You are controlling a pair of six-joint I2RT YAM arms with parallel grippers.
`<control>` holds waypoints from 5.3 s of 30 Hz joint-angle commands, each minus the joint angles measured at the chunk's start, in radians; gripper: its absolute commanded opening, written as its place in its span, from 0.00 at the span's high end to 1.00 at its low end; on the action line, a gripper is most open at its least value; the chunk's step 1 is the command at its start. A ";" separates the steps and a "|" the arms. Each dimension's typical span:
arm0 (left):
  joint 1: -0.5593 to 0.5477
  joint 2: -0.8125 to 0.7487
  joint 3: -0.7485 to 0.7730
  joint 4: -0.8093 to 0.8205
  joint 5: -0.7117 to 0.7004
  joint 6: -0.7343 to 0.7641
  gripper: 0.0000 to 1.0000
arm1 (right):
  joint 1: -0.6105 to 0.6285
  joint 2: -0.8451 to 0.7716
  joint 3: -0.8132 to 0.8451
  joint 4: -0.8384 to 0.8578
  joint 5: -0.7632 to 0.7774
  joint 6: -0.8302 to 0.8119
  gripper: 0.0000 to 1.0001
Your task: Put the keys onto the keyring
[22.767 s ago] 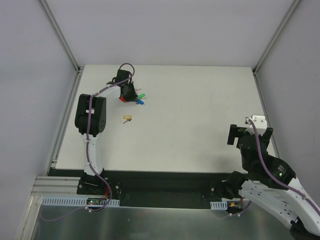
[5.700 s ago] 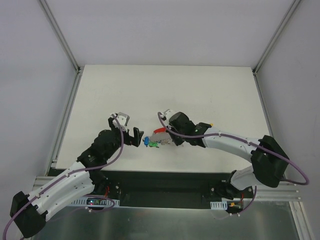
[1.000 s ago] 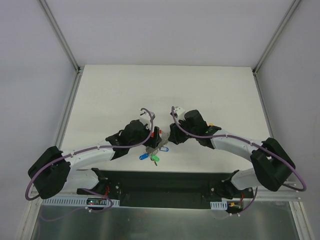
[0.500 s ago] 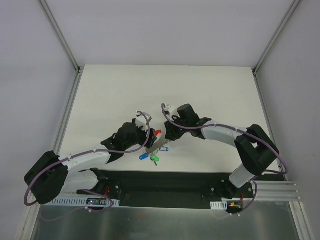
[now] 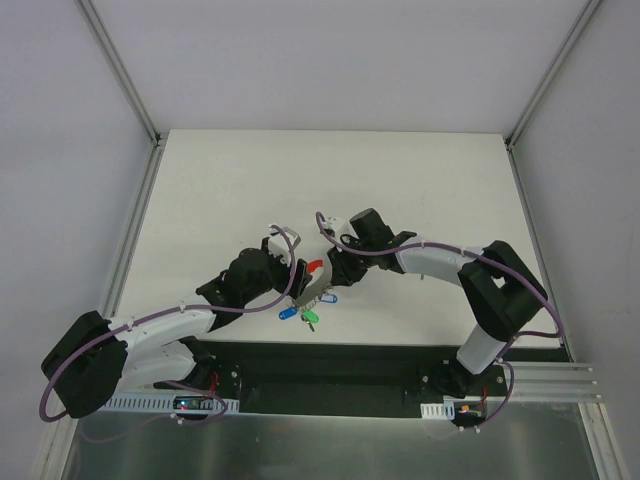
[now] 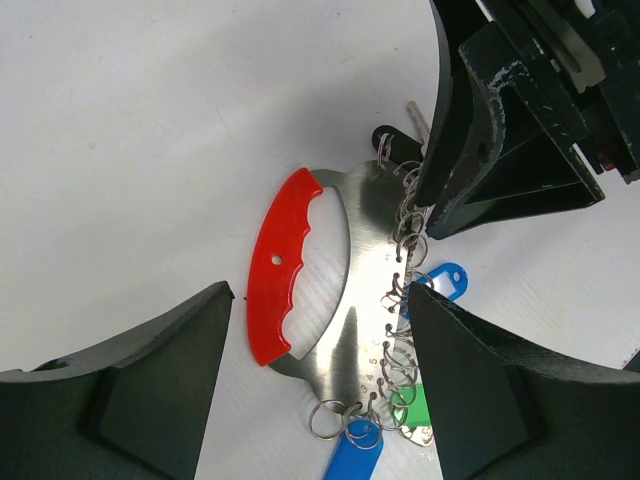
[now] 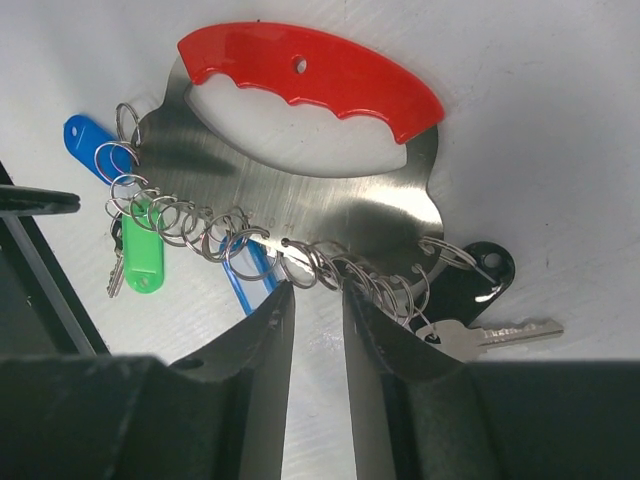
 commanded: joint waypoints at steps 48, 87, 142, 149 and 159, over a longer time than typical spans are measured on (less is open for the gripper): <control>0.064 -0.282 -0.040 0.139 0.268 0.034 0.29 | 0.080 -0.478 -0.088 0.187 0.064 -0.080 0.99; 0.163 -0.111 0.126 0.413 0.873 0.166 0.67 | 0.035 -0.673 -0.214 0.531 -0.198 0.096 0.99; 0.152 0.331 0.368 -0.249 0.446 0.155 1.00 | -0.095 -0.505 -0.203 0.126 0.224 0.354 0.28; 0.152 0.320 0.264 -0.044 0.575 0.264 1.00 | -0.095 -0.683 -0.351 0.276 0.267 0.352 0.28; 0.152 0.343 0.212 0.088 0.693 0.364 1.00 | -0.094 -0.817 -0.346 0.152 0.447 0.301 0.16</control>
